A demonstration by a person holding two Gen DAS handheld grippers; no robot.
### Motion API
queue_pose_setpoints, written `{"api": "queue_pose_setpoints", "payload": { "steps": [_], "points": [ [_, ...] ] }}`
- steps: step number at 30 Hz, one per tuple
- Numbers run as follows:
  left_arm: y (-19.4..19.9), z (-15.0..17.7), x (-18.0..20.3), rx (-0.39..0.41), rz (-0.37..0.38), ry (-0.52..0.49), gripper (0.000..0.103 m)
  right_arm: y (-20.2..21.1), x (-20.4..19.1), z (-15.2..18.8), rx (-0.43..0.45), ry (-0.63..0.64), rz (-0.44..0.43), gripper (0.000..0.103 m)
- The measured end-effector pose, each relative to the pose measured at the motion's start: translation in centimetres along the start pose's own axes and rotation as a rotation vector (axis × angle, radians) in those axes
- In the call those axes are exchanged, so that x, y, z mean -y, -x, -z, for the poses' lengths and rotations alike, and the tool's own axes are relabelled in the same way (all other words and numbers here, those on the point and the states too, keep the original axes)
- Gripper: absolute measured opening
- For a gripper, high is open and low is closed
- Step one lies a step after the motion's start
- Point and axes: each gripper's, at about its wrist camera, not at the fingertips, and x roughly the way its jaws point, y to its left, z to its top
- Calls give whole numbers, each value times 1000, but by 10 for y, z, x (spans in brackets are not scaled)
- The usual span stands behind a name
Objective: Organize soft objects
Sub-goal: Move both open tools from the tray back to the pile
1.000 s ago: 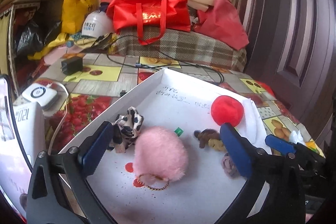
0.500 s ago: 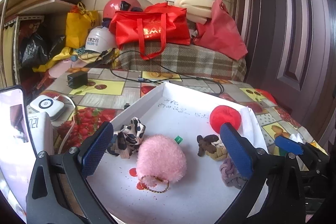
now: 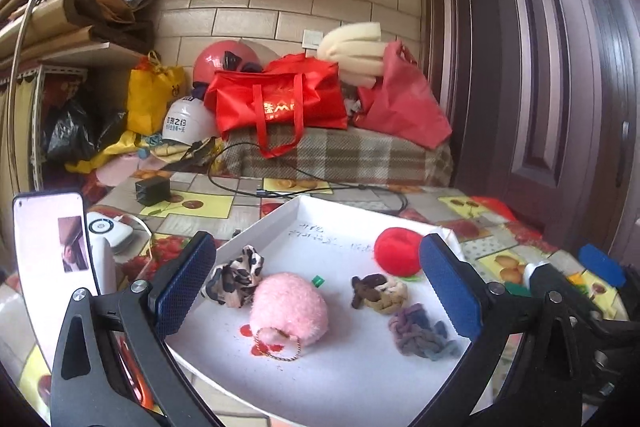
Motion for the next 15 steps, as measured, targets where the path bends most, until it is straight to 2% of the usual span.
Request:
{"api": "queue_pose_setpoints", "payload": {
  "steps": [2,4,7,13,15],
  "points": [
    [2,1,3,-13,-13,17,103,-10,8,2,-76,-27,9,103],
    [1,3,6,-42,7,24,103,-16,19,3,-119,-71,18,103],
    [2,5,15,-61,38,8,103,-8,46,6,-82,-196,-45,103],
    [12,11,44,-81,141,-63,103,-2,108,10,-95,-308,67,103],
    [16,14,61,-87,180,-128,103,3,138,11,-90,-348,145,103]
  ]
}}
